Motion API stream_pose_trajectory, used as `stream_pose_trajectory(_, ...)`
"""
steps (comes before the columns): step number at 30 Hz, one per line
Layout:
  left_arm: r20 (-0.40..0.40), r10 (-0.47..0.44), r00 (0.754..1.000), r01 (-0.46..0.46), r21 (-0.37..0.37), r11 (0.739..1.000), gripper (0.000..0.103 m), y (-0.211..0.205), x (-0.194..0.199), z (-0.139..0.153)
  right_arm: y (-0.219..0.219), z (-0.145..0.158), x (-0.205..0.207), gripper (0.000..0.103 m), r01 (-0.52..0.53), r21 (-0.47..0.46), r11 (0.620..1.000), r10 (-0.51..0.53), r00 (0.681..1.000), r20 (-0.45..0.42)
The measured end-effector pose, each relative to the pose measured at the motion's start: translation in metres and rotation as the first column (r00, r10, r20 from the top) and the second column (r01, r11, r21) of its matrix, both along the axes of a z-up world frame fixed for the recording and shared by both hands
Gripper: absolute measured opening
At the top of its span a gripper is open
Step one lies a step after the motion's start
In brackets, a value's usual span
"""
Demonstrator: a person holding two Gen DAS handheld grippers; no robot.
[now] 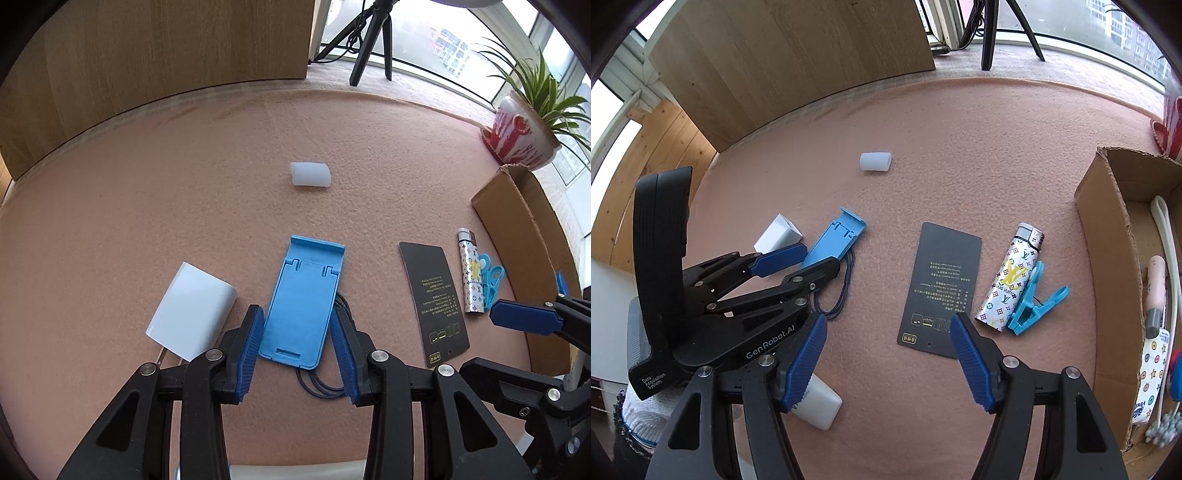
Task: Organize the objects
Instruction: 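Close the left gripper on the blue phone stand while the right grasps the black cable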
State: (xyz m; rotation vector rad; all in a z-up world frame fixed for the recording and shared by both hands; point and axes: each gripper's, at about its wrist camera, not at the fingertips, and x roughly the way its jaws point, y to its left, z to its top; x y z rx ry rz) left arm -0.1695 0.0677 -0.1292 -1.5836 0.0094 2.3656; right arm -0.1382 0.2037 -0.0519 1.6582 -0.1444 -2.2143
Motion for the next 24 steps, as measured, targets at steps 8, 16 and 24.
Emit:
stream_pose_trajectory(8, 0.016, 0.068, 0.998, -0.069, 0.063, 0.996, 0.029, -0.026, -0.004, 0.001, -0.014, -0.005, -0.007, 0.065, -0.032, 0.017, 0.999, 0.032, 0.999, -0.007)
stream_pose_trajectory(16, -0.001, 0.064, 0.998, -0.064, 0.038, 0.997, 0.028, -0.037, 0.005, 0.001, -0.049, -0.023, -0.018, 0.054, -0.119, 0.102, 0.988, 0.122, 0.992, -0.021)
stream_pose_trajectory(24, 0.01, 0.071, 0.997, -0.071, 0.056, 0.996, 0.029, -0.055, 0.013, 0.003, -0.067, -0.038, -0.023, 0.044, -0.173, 0.148, 0.974, 0.176, 0.984, -0.006)
